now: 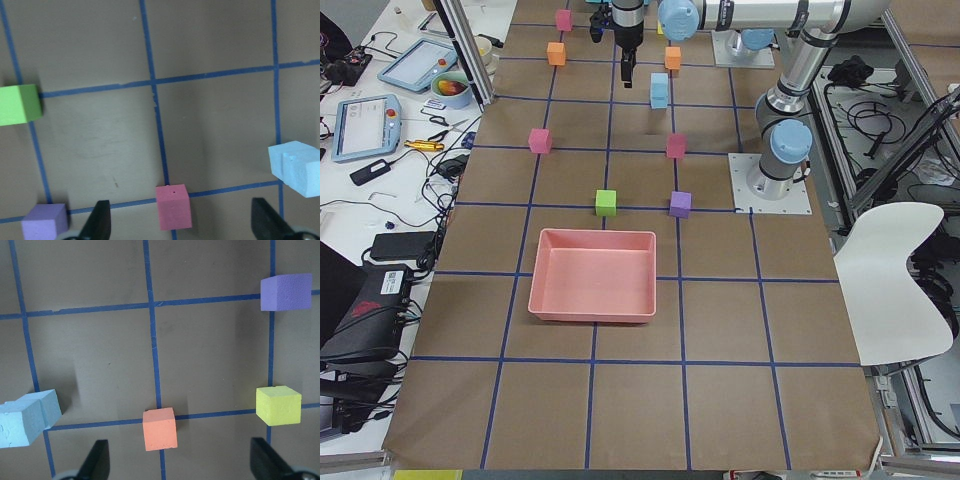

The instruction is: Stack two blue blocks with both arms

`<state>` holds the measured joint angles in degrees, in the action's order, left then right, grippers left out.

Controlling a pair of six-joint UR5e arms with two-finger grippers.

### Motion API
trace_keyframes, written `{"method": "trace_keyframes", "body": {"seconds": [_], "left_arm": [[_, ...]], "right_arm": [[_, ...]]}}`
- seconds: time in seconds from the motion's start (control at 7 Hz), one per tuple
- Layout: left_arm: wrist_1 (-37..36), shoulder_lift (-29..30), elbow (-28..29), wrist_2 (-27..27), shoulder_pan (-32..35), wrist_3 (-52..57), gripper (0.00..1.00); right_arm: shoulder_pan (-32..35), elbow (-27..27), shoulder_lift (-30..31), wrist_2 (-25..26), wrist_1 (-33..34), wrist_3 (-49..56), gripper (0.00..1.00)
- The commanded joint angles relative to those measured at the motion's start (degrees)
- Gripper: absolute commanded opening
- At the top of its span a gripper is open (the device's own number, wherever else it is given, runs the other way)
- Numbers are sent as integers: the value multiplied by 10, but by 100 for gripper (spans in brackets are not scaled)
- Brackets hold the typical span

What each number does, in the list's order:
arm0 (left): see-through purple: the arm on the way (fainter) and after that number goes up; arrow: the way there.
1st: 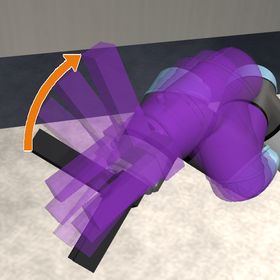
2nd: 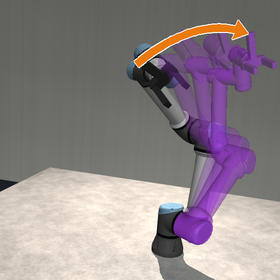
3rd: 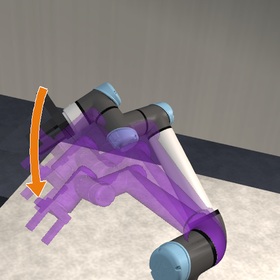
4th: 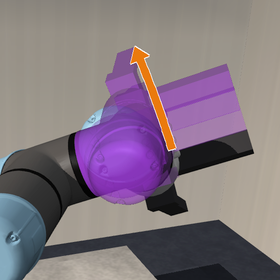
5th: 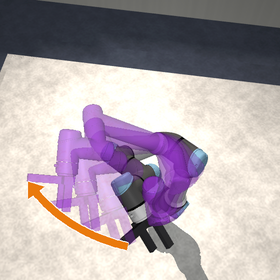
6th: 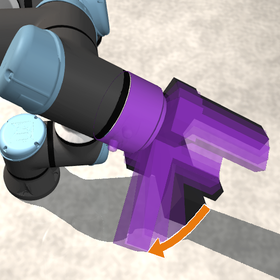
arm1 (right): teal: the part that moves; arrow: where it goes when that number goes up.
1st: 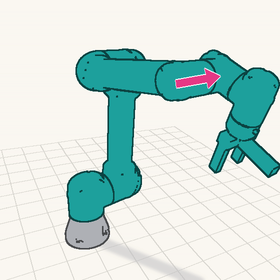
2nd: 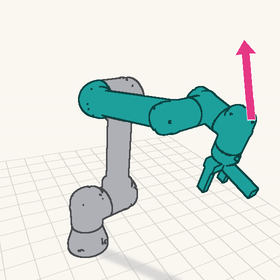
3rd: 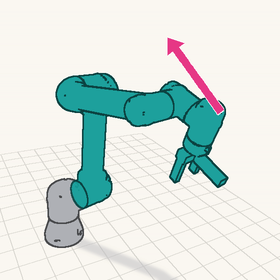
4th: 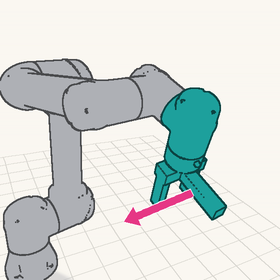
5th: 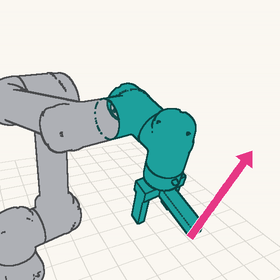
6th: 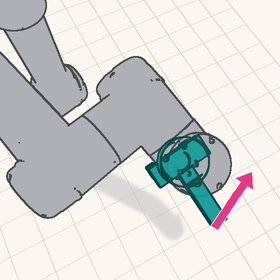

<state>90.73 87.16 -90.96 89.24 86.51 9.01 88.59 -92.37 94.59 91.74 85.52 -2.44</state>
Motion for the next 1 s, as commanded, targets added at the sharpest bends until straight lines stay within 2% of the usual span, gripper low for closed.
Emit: {"method": "trace_keyframes", "body": {"seconds": [0.0, 0.29, 0.71, 0.86], "left_arm": [[5, 16, 48, 27, 7, -25, 100], [-6, 26, 49, 28, 38, -33, 100], [-20, 21, 44, 22, 13, -20, 100], [-20, 21, 42, 22, 15, -21, 100]], "right_arm": [[0, 0, 0, 4, 0, 2, 100], [0, 0, 0, 3, 0, 3, 100], [0, 0, 1, -7, 0, 5, 100], [0, 0, 1, -28, 0, 4, 100]]}}
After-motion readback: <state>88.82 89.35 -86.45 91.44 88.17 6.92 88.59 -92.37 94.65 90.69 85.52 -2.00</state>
